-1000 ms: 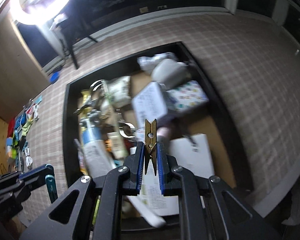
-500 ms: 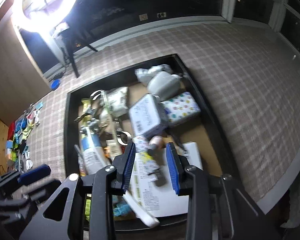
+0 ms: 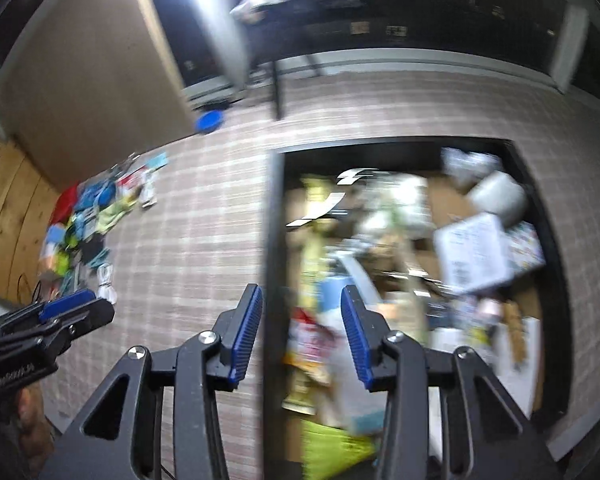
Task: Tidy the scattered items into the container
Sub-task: 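Grasp the grey tube with the left tool while the right grasps the white cable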
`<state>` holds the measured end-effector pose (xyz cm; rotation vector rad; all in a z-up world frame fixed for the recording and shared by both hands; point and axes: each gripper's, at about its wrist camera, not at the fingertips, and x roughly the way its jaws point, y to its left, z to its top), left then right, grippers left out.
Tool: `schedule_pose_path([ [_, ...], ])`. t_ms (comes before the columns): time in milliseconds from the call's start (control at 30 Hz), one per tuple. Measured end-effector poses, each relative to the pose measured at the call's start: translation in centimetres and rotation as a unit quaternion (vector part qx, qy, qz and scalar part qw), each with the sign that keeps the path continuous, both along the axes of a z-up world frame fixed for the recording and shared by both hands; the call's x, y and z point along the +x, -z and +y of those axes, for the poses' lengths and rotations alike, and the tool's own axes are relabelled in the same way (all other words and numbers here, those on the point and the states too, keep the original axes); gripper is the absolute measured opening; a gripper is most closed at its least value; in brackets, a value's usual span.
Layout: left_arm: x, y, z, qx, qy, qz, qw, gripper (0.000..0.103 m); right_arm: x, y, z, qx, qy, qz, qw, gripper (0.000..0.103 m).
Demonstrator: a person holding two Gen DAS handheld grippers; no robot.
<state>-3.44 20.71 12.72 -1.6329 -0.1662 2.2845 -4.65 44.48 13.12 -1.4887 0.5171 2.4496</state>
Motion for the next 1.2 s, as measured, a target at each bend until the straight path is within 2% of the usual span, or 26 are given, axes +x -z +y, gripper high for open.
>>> schedule_pose_path([
  [267, -1.4, 2.8, -9.5, -0.022, -0.070, -0.023, 0.9970, 0.044, -6.0, 1.7, -9.6, -0.015, -0.085, -0.016, 0.996, 0.041],
  [567, -3.0, 6.8, -18.1, -0.048, -0.131, -0.061, 0.9884, 0.044, -10.9, 4.7, -18.8, -0.028, -0.157, -0.048, 0.986, 0.042],
  [767, -3.9, 8.6, -20.4, -0.054, -0.143, -0.078, 0.9851, 0.043, -13.5, 6.5, -21.7, -0.053, -0.167, -0.066, 0.982, 0.042],
  [967, -4.5, 10.1, -20.6, -0.060, -0.140, -0.093, 0.9839, 0.037, -15.1, 7.9, -23.7, -0.046, -0.175, -0.084, 0.980, 0.042],
  [1200, -5.0, 11.1, -20.7, -0.068, -0.139, -0.100, 0.9828, 0.037, -16.3, 9.4, -24.7, -0.044, -0.172, -0.098, 0.979, 0.042],
])
